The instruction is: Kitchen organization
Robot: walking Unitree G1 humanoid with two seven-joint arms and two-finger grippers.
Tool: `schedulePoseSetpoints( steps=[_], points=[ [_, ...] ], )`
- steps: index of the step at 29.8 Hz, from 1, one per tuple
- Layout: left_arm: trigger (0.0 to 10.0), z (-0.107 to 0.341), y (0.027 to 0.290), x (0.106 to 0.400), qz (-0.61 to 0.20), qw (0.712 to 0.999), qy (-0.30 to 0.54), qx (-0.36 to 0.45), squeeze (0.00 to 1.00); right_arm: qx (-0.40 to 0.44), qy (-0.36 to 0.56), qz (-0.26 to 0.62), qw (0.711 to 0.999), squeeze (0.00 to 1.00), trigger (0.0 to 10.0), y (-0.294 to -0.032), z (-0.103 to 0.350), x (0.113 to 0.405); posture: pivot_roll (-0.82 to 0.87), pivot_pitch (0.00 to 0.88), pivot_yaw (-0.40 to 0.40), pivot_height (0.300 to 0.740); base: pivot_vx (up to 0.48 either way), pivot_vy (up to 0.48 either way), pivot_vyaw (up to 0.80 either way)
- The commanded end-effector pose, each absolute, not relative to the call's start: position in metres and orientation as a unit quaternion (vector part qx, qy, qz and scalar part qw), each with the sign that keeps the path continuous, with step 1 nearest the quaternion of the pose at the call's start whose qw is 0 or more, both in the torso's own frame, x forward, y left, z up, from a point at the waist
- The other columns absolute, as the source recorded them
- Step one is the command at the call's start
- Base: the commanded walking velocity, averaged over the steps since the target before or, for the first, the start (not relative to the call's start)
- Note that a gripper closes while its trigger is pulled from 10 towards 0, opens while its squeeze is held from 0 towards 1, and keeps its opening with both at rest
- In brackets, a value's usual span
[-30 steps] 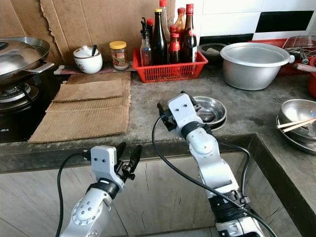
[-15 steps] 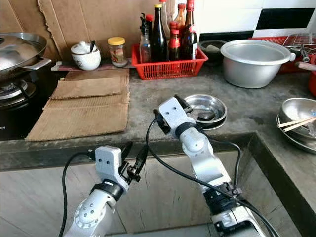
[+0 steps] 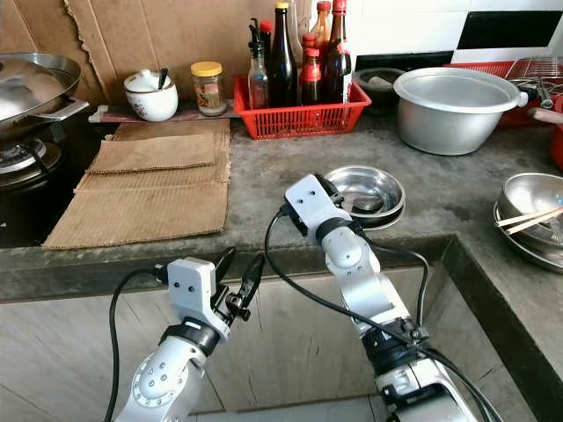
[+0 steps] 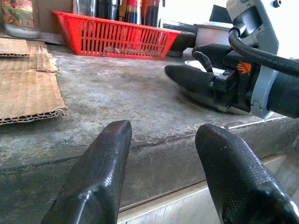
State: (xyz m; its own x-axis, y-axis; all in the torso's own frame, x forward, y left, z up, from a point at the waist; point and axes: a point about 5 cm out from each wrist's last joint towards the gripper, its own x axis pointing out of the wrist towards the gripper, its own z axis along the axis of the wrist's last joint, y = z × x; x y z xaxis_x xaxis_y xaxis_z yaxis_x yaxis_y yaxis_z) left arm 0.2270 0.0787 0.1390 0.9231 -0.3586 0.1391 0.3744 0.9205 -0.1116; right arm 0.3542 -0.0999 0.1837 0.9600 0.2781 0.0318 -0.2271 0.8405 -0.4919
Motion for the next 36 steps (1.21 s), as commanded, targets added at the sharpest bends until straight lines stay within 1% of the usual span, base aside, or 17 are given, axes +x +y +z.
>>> schedulePoseSetpoints(
  steps=[1, 12, 17, 18, 21, 22, 23, 24, 26, 28, 31, 36],
  points=[
    [10.0, 0.146, 0.079, 0.227, -0.189, 0.976, -0.077, -0.072, 0.00, -0.253, -0.060, 0.125, 0.958, 0.00, 0.0, -0.101, 0.190, 0.357, 0.10, 0.055, -0.023, 0.740, 0.000, 0.000, 0.00],
    [10.0, 0.149, 0.079, 0.228, -0.188, 0.976, -0.083, -0.073, 0.00, -0.250, -0.071, 0.123, 0.958, 0.00, 0.0, -0.101, 0.195, 0.358, 0.10, 0.056, -0.023, 0.740, 0.000, 0.000, 0.00],
    [10.0, 0.149, 0.080, 0.230, -0.178, 0.978, -0.080, -0.078, 0.00, -0.238, -0.094, 0.099, 0.962, 0.00, 0.0, -0.105, 0.206, 0.360, 0.10, 0.056, -0.022, 0.740, 0.000, 0.000, 0.00],
    [10.0, 0.149, 0.080, 0.230, -0.177, 0.977, -0.077, -0.085, 0.00, -0.227, -0.102, 0.089, 0.964, 0.00, 0.0, -0.106, 0.210, 0.360, 0.10, 0.055, -0.022, 0.740, 0.000, 0.000, 0.00],
    [10.0, 0.149, 0.080, 0.230, -0.177, 0.977, -0.071, -0.097, 0.00, -0.140, -0.159, 0.066, 0.975, 0.00, 0.0, -0.110, 0.234, 0.353, 0.10, 0.050, -0.020, 0.740, 0.000, 0.000, 0.00],
    [10.0, 0.149, 0.080, 0.230, -0.177, 0.977, -0.071, -0.097, 0.00, -0.140, -0.159, 0.066, 0.975, 0.00, 0.0, -0.110, 0.234, 0.353, 0.10, 0.050, -0.020, 0.740, 0.000, 0.000, 0.00],
    [10.0, 0.149, 0.081, 0.230, -0.177, 0.976, -0.072, -0.099, 0.00, -0.110, -0.180, 0.060, 0.976, 0.00, 0.0, -0.111, 0.242, 0.348, 0.10, 0.050, -0.018, 0.740, 0.000, 0.000, 0.00],
    [10.0, 0.149, 0.081, 0.230, -0.177, 0.976, -0.072, -0.099, 0.00, -0.110, -0.180, 0.060, 0.976, 0.00, 0.0, -0.111, 0.242, 0.348, 0.10, 0.050, -0.018, 0.740, 0.000, 0.000, 0.00],
    [10.0, 0.150, 0.080, 0.229, -0.182, 0.975, -0.075, -0.100, 0.00, -0.056, -0.219, 0.043, 0.973, 0.00, 0.0, -0.116, 0.256, 0.335, 0.09, 0.045, -0.012, 0.740, 0.000, 0.000, 0.00],
    [10.0, 0.150, 0.079, 0.230, -0.186, 0.975, -0.075, -0.100, 0.00, -0.029, -0.240, 0.033, 0.970, 0.00, 0.0, -0.120, 0.263, 0.320, 0.09, 0.042, -0.006, 0.740, 0.000, 0.000, 0.00],
    [10.0, 0.151, 0.080, 0.232, -0.186, 0.974, -0.077, -0.100, 0.00, 0.001, -0.245, 0.021, 0.969, 0.00, 0.0, -0.126, 0.264, 0.307, 0.08, 0.036, -0.001, 0.740, 0.000, 0.000, 0.00],
    [10.0, 0.152, 0.081, 0.235, -0.188, 0.974, -0.080, -0.095, 0.00, 0.039, -0.237, 0.001, 0.971, 0.00, 0.0, -0.134, 0.261, 0.298, 0.08, 0.027, 0.003, 0.740, 0.000, 0.000, 0.00]
  ],
)
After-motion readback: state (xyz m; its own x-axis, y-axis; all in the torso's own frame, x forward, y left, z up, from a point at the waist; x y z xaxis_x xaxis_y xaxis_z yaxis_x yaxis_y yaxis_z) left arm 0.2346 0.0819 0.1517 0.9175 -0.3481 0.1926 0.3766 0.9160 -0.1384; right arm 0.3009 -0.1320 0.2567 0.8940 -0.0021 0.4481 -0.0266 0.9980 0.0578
